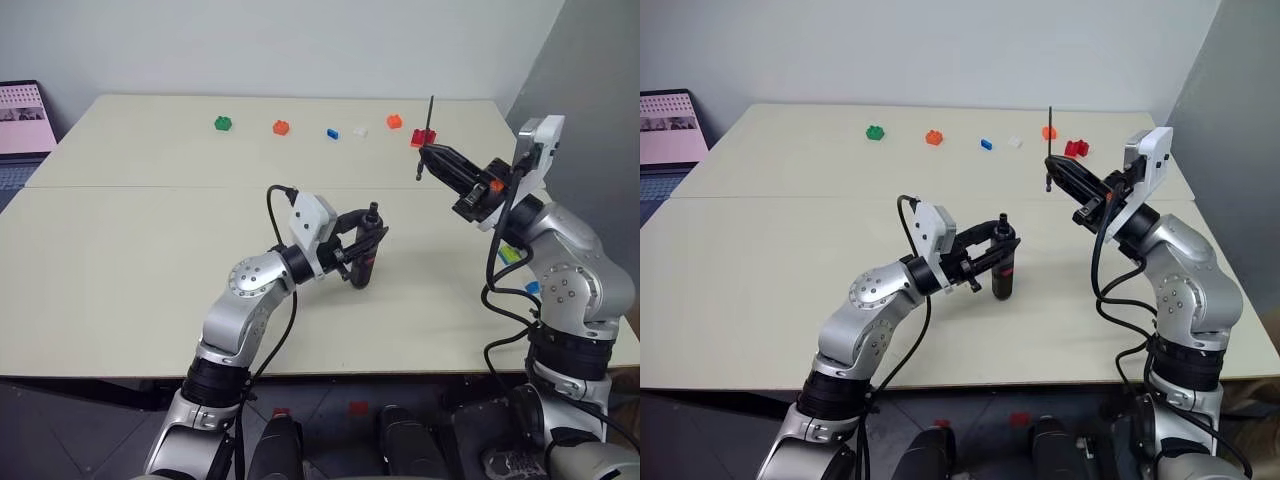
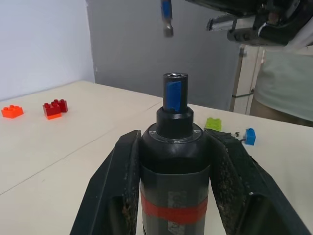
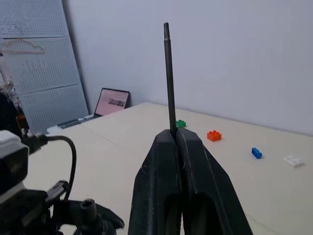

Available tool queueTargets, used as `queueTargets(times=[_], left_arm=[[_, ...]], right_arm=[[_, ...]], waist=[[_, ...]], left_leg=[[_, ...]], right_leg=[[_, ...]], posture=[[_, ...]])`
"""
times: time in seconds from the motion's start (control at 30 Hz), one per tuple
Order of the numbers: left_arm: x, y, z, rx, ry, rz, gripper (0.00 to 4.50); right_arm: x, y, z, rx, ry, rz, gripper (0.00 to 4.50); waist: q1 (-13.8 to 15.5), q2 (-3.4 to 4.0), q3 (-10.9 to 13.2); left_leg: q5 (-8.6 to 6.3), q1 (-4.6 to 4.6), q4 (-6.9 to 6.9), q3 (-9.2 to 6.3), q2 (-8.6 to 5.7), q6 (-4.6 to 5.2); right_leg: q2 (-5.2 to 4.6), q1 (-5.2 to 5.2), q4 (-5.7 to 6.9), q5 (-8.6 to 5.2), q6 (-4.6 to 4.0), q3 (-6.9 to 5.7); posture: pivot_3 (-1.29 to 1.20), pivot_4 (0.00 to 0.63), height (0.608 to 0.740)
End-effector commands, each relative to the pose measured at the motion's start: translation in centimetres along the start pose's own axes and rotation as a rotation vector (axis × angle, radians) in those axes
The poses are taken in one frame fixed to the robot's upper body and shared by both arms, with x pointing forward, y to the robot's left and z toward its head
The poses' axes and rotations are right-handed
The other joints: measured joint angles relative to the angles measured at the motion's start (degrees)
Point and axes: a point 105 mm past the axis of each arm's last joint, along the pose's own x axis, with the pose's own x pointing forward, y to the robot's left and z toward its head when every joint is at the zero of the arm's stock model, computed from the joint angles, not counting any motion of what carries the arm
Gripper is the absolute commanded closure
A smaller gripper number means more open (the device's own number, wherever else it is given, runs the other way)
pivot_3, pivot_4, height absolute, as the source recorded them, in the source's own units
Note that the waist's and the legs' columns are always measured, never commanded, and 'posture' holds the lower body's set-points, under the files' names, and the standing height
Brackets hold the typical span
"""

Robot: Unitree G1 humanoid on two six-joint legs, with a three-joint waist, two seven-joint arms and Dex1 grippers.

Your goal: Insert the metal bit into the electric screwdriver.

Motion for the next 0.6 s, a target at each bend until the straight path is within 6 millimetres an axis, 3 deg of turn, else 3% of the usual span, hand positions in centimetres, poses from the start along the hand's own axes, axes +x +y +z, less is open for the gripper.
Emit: queueTargets(times=[0.03, 0.4, 0.6], left_arm=[[0.4, 0.0, 0.6, 0.049, -0.032, -0.005, 2.86], [-0.1, 0.5, 0.0, 0.038, -0.021, -0.033, 2.86], [0.0, 0.7, 1.4, 0.044, -0.042, -0.107, 2.86]], right_arm=[[0.3, 1.1, 1.4, -0.031, -0.074, 0.019, 4.5], [0.5, 3.8, 0.7, 0.001, -0.072, 0.155, 4.5], [0.4, 4.7, 1.3, 0.01, -0.066, 0.214, 4.5]], waist=[[0.01, 0.0, 0.0], [0.01, 0.0, -0.01], [-0.02, 0.0, 0.0]], left_leg=[[0.0, 0.0, 0.0, 0.0, 0.0, 0.0], [0.0, 0.02, 0.0, -0.01, 0.0, 0.0], [0.0, 0.02, 0.01, -0.01, 0.0, 0.0]], right_leg=[[0.0, 0.0, 0.0, 0.0, 0.0, 0.0], [0.0, 0.01, 0.01, -0.01, -0.03, 0.0], [0.0, 0.0, 0.0, -0.01, -0.03, 0.0]], posture=[[0.0, 0.15, 0.74], [0.0, 0.15, 0.74], [0.0, 0.15, 0.74]])
